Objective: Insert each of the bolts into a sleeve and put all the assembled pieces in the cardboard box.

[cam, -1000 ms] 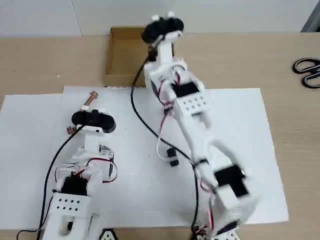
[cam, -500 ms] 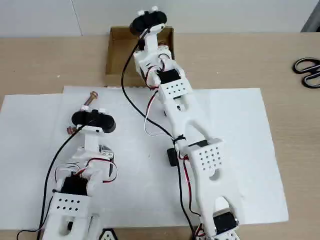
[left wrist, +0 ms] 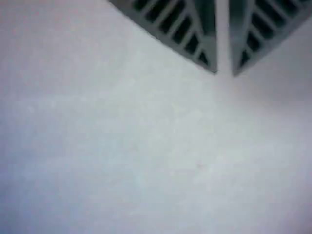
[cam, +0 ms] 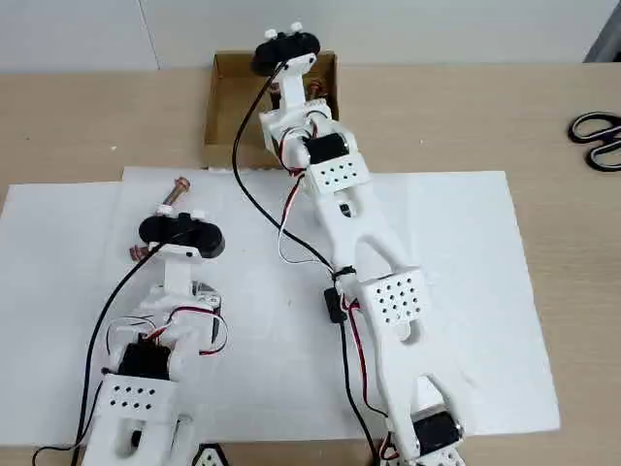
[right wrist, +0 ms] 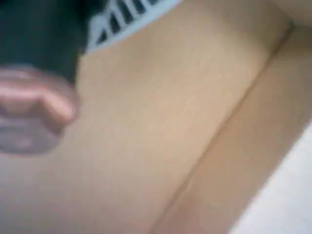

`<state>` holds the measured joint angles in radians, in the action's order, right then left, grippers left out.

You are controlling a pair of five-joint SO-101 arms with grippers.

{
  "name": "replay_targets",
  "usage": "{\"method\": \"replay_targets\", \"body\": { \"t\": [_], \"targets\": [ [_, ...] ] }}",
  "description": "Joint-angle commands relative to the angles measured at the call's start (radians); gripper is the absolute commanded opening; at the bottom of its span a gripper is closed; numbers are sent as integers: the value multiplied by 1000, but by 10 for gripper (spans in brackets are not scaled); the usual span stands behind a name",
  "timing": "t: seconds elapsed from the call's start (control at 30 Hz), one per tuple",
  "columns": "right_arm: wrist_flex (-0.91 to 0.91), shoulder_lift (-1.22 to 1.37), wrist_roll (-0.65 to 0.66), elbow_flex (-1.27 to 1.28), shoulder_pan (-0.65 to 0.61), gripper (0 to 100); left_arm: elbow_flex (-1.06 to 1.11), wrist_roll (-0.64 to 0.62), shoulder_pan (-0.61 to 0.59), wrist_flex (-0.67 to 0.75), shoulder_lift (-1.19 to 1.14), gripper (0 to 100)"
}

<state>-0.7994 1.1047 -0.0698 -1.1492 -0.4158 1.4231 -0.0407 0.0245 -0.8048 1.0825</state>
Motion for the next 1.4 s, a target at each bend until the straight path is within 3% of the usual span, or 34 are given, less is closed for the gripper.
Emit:
{"method": "replay_targets", "body": {
  "t": [0.0,0.23,0.5,0.77,1.07,1.37],
  "targets": [
    [-18,-38,9,-71,5,180,-5,6,-2,23,9,6],
    [-90,-38,8,-170,1,180,-5,6,-3,23,9,6],
    [-535,-30,6,-497,-22,180,-5,6,-5,23,9,6],
    [-869,-38,-25,-532,-25,180,-5,6,-5,23,9,6],
    [-931,-39,-94,-528,-47,179,-5,6,-5,23,9,6],
    [-935,-145,-89,-436,-50,98,-5,6,-6,23,9,6]
  ]
}}
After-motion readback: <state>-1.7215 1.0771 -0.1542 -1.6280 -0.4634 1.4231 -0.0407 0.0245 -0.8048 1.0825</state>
